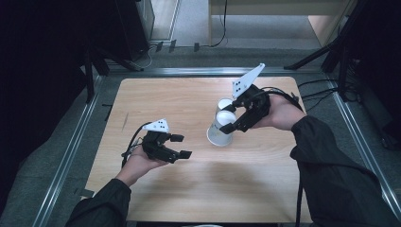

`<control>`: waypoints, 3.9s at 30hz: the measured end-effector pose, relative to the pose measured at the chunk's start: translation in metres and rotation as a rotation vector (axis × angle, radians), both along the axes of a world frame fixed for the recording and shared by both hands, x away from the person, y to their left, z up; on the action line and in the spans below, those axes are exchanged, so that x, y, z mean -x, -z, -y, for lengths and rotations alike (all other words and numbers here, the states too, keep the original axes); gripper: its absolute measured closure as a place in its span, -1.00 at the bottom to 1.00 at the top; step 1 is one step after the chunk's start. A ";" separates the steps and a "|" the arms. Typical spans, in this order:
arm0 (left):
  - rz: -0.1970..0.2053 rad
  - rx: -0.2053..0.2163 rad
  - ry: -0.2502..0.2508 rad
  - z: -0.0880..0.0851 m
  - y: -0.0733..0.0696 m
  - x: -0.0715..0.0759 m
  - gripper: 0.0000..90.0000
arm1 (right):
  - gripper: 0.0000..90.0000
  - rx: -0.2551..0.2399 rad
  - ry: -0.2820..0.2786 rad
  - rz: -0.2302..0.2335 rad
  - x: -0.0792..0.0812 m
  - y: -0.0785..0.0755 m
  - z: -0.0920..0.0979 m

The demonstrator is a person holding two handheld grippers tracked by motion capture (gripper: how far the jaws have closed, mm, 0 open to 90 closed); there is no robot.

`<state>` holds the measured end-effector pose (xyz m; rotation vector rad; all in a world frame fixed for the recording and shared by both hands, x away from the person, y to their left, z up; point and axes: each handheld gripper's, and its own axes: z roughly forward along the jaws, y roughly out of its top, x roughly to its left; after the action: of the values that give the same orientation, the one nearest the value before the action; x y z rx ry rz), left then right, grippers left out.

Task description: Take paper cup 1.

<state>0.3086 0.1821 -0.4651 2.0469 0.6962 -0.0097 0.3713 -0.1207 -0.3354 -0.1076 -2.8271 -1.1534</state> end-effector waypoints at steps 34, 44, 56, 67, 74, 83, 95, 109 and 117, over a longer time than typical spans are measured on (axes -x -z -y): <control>0.029 0.053 0.085 0.015 -0.007 -0.001 -0.71 | -0.20 -0.280 0.069 -0.062 0.026 0.090 -0.002; 0.038 0.071 0.117 0.023 -0.007 -0.004 -0.70 | -0.20 -0.328 0.093 -0.092 0.028 0.100 -0.004; 0.022 0.054 0.154 0.033 -0.001 -0.004 -0.68 | -0.20 -0.360 0.117 -0.106 0.032 0.110 -0.003; 0.007 0.046 0.179 0.038 0.004 -0.005 -0.66 | -0.20 -0.374 0.106 -0.127 0.031 0.114 -0.012; 0.010 0.032 0.182 0.040 0.007 -0.005 -0.64 | -0.20 -0.387 0.106 -0.142 0.031 0.113 -0.014; 0.032 0.035 0.193 0.040 0.007 -0.003 -0.49 | -0.20 -0.384 0.109 -0.156 0.031 0.114 -0.015; 0.060 0.020 0.190 0.040 0.006 -0.002 -0.44 | -0.22 -0.372 0.117 -0.166 0.029 0.115 -0.014; 0.062 0.025 0.187 0.040 0.005 -0.001 -0.42 | -0.23 -0.373 0.120 -0.166 0.029 0.114 -0.014; 0.058 0.028 0.188 0.039 0.005 -0.002 -0.41 | -0.25 -0.379 0.134 -0.208 0.027 0.114 -0.013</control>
<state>0.3101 0.1433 -0.4697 2.0707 0.4632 -0.0674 0.3443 -0.1080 -0.4494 -0.3695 -2.4074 -1.5797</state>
